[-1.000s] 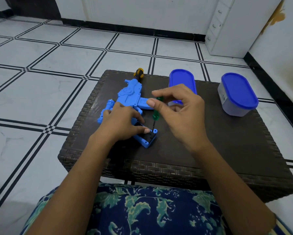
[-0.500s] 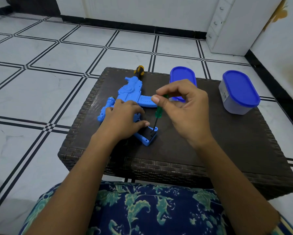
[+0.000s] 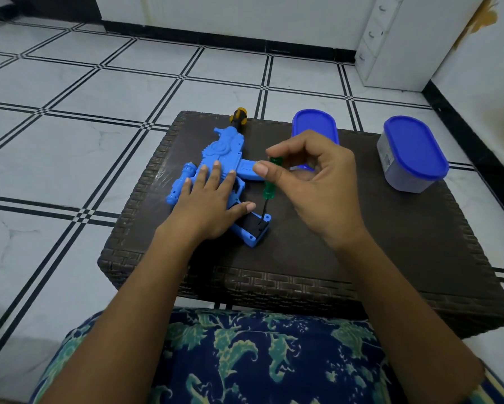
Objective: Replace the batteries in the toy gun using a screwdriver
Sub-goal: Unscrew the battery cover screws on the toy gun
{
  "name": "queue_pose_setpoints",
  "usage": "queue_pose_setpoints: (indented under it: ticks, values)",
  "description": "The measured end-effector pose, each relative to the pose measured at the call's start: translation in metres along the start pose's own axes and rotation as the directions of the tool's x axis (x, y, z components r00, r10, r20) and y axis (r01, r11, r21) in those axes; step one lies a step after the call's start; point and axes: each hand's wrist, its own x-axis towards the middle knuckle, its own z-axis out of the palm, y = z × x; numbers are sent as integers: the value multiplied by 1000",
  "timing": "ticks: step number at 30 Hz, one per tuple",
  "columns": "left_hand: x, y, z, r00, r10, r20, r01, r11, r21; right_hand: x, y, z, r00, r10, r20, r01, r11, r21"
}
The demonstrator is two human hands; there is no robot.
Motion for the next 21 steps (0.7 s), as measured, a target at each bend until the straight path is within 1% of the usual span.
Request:
queue_pose_setpoints:
  ticks: [3, 6, 8, 10, 12, 16, 19, 21]
  values:
    - [0, 0, -1, 1000, -3, -2, 3, 1000, -2, -1, 1, 0, 998, -1, 56, -1, 999, 38]
    - [0, 1, -1, 1000, 1, -10, -1, 1000, -5, -3, 1, 1, 997, 5, 78, -9, 998, 61]
    - [0, 0, -1, 1000, 6, -14, -6, 1000, -10, -3, 2, 3, 998, -19, 60, 16, 999, 48]
    - [0, 0, -1, 1000, 7, -14, -7, 1000, -14, -3, 2, 4, 999, -44, 4, 44, 999, -6]
    - [0, 0, -1, 1000, 3, -13, -3, 1000, -17, -1, 2, 3, 999, -31, -32, 30, 999, -37]
    - [0, 1, -1, 1000, 3, -19, -3, 1000, -13, 0, 1, 1, 1000, 10, 14, -10, 1000, 7]
    - [1, 1, -1, 1000, -1, -19, 0, 1000, -8, -2, 4, 3, 999, -7, 44, 8, 1000, -26]
    - [1, 2, -1, 1000, 2, -17, -2, 1000, -6, -3, 4, 5, 999, -30, 30, 32, 998, -59]
